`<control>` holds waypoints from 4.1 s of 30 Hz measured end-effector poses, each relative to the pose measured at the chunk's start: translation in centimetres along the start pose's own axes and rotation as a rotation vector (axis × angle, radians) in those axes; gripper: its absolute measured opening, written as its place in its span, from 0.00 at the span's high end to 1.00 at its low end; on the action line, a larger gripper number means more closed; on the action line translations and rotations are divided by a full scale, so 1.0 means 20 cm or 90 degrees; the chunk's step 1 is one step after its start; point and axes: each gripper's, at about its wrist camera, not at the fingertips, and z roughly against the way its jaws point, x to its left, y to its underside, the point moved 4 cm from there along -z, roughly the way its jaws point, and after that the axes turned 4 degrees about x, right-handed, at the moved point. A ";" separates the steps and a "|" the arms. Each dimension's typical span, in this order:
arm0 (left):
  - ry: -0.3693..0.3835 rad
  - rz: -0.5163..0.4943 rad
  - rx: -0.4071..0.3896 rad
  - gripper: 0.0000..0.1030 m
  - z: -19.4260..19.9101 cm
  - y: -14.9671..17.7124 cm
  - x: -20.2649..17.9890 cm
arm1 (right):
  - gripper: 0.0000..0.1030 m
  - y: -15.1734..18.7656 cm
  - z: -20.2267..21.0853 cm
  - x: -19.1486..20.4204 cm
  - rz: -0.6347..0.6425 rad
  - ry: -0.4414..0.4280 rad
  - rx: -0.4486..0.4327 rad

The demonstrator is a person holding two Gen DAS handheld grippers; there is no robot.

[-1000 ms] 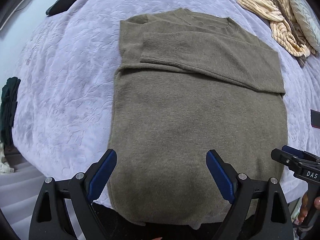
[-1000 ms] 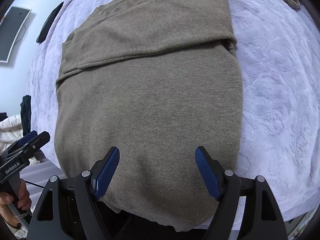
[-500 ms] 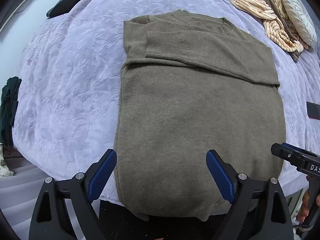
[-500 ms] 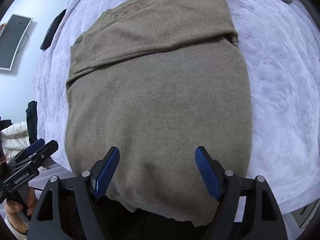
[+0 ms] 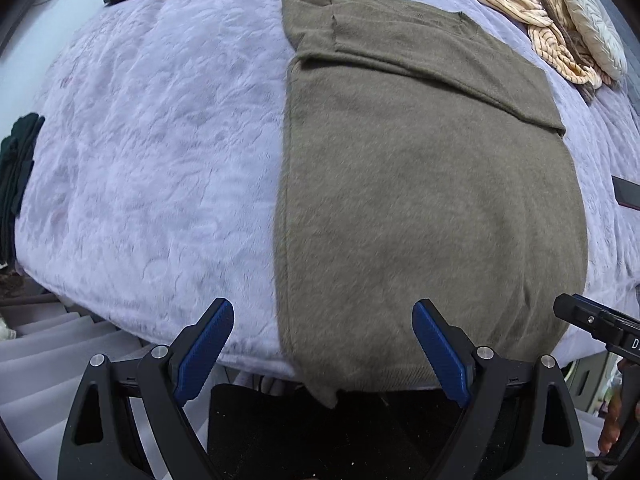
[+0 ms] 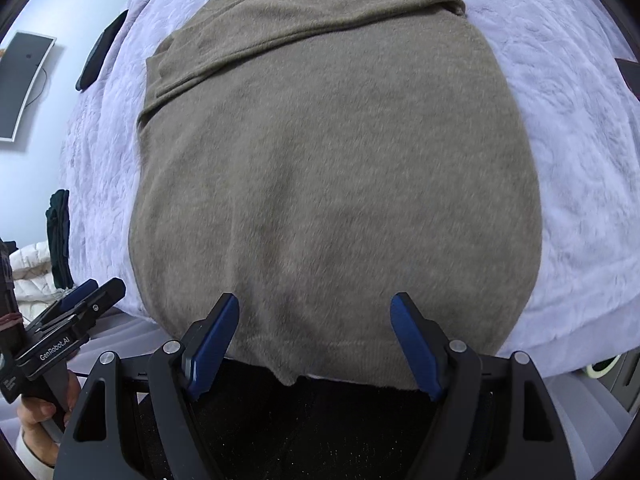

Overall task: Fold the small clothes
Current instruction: 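Grasp the brown sweater's hem corners with both tools, then hold the hem with both tools and lift it toward the collar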

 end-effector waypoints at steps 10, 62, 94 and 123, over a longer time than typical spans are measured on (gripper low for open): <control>0.071 0.008 0.007 0.11 -0.08 0.16 0.19 | 0.22 0.19 0.06 -0.10 -0.038 0.019 -0.034; 0.352 -0.041 0.065 0.20 -0.35 0.15 -0.11 | 0.46 0.07 -0.33 -0.48 -0.079 -0.272 0.139; 0.452 0.160 -0.159 0.78 0.28 -0.43 -0.06 | 0.89 -0.51 0.53 -0.26 0.071 -0.469 -0.019; 0.339 0.120 0.049 0.22 -0.18 -0.16 -0.46 | 0.89 -0.45 0.30 -0.31 0.034 -0.381 0.068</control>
